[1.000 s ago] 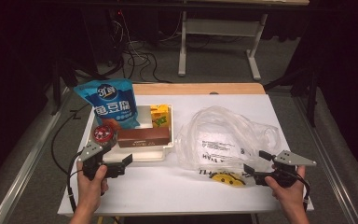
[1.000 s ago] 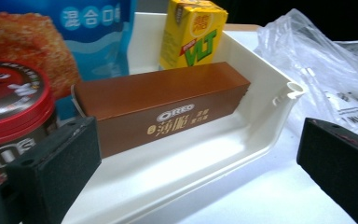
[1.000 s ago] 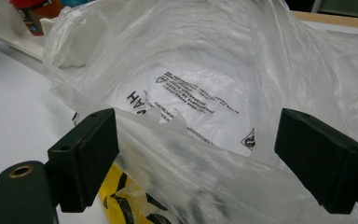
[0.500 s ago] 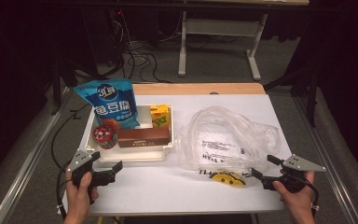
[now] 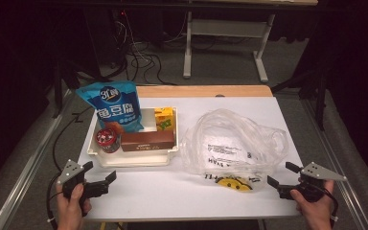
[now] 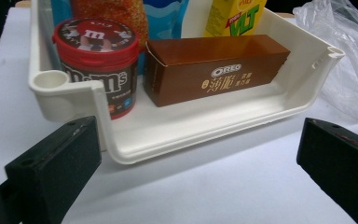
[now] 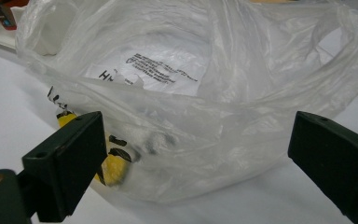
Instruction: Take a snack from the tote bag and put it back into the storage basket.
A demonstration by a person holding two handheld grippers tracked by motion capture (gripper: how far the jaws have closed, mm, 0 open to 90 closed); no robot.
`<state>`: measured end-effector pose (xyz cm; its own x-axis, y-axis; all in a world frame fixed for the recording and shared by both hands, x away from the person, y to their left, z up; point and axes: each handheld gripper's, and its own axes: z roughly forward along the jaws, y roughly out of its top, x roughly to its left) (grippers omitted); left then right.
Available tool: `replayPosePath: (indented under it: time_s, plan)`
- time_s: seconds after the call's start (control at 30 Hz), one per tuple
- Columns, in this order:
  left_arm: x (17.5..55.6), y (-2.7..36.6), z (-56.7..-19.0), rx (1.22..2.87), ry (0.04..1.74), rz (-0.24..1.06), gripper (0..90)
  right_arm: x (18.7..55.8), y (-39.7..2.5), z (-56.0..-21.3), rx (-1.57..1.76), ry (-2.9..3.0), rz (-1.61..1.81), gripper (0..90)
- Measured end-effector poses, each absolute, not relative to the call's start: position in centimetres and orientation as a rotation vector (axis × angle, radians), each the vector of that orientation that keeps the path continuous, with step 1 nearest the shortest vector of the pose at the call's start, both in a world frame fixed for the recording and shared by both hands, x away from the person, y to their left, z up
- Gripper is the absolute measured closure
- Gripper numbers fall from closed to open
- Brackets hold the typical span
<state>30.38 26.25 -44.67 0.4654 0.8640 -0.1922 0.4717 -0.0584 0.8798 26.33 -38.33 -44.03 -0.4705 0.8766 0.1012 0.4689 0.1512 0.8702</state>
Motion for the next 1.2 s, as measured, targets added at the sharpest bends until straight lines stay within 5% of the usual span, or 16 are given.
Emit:
replayPosePath:
  time_s: [1.2]
  plan:
    - [30.4,27.5,-45.3,1.710,1.172,0.524,1.4,25.6,-42.1,-45.0,1.386,1.895,1.245,1.6]
